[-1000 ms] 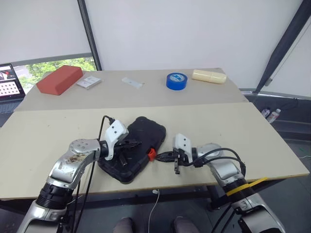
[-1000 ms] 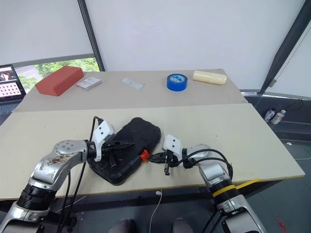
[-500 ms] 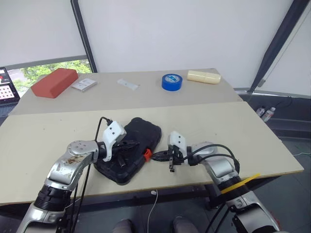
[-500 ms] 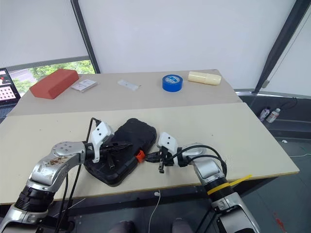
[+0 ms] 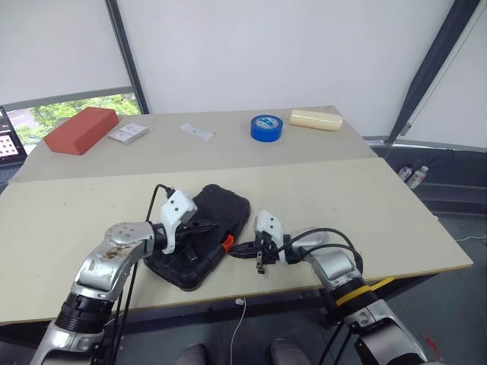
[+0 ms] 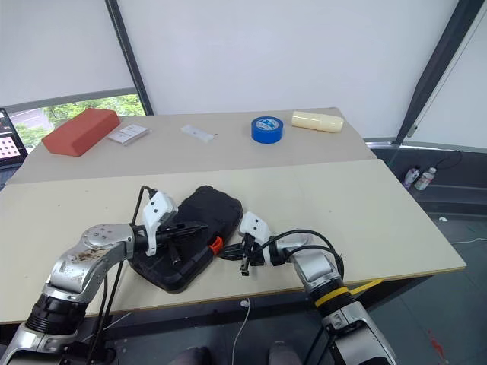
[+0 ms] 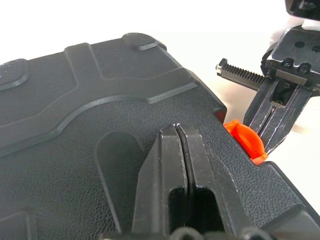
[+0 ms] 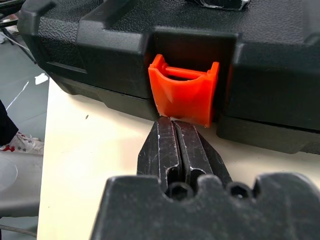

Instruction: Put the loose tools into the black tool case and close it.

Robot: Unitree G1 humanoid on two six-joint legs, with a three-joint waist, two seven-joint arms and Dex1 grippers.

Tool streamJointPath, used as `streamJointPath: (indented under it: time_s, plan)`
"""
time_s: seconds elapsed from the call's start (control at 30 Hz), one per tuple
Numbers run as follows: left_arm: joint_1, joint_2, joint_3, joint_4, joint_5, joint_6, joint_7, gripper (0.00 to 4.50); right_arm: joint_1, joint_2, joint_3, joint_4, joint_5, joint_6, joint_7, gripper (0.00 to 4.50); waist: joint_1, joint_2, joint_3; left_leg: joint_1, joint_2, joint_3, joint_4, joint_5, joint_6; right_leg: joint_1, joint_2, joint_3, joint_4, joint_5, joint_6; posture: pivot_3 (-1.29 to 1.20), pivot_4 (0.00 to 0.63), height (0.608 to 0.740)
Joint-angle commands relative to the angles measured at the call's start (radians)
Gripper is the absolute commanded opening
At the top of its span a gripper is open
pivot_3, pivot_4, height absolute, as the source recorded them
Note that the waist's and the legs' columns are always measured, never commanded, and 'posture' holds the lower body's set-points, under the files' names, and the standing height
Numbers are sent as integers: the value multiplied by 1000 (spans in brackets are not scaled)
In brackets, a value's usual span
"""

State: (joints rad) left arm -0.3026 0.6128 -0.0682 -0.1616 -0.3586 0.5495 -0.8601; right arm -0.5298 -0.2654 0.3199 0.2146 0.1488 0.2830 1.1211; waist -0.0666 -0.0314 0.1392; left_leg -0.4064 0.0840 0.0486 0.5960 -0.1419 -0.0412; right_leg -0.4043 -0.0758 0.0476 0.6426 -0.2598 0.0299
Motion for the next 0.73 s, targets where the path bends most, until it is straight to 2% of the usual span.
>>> streamJointPath:
  time_s: [0.03,0.07,0.17,0.23,0.33,0.47,0.53,0.6,0.73]
  plan:
    - [121,-16,40,47,-24,-39,-15,70,23,-49,-66,-112,71,-72,50,0,-1,1,0,0,0,0,-2,0,0,1,0,0,-1,0,0,0,150,740]
    - [137,-18,71,35,-31,-101,-31,315,32,-66,-79,-117,77,-85,51,0,0,0,0,-1,0,0,-4,0,0,1,0,0,-1,0,-1,0,150,740]
    - [233,4,226,-30,-122,-237,-131,1014,65,-151,-140,-124,116,-158,111,752,2,0,1,-2,0,0,-6,-1,-1,-1,0,0,-1,-3,-2,0,150,740]
    - [303,32,349,-52,-156,-315,-169,1855,76,-204,-184,-86,113,-245,131,1624,0,-1,2,-6,0,0,-6,-1,-1,-4,1,0,-1,-5,0,0,150,740]
    - [416,70,496,-60,-162,-349,-162,2772,70,-253,-239,1,110,-385,144,2487,2,-4,6,-10,0,1,-5,-1,1,-8,1,0,-1,-5,3,0,150,740]
    - [592,87,647,-34,-73,-439,-118,4163,42,-308,-290,158,86,-579,166,3919,15,-10,12,-20,0,1,-5,-1,2,-17,0,0,-1,-4,2,0,150,740]
    - [682,91,692,-16,-51,-437,-110,4500,26,-328,-298,221,86,-620,182,4473,20,-11,13,-21,0,2,-4,-2,0,-17,-1,0,-3,-4,1,0,150,740]
    - [744,95,712,-6,-36,-438,-109,4500,9,-340,-300,271,89,-649,192,4473,22,-13,15,-22,0,3,-4,-3,0,-18,-1,1,-4,-4,0,0,150,740]
    - [771,67,729,7,-42,-494,-90,4500,-17,-344,-293,335,75,-737,206,4473,29,-13,17,-23,0,2,-4,-3,0,-18,-1,0,-6,-7,-5,0,150,740]
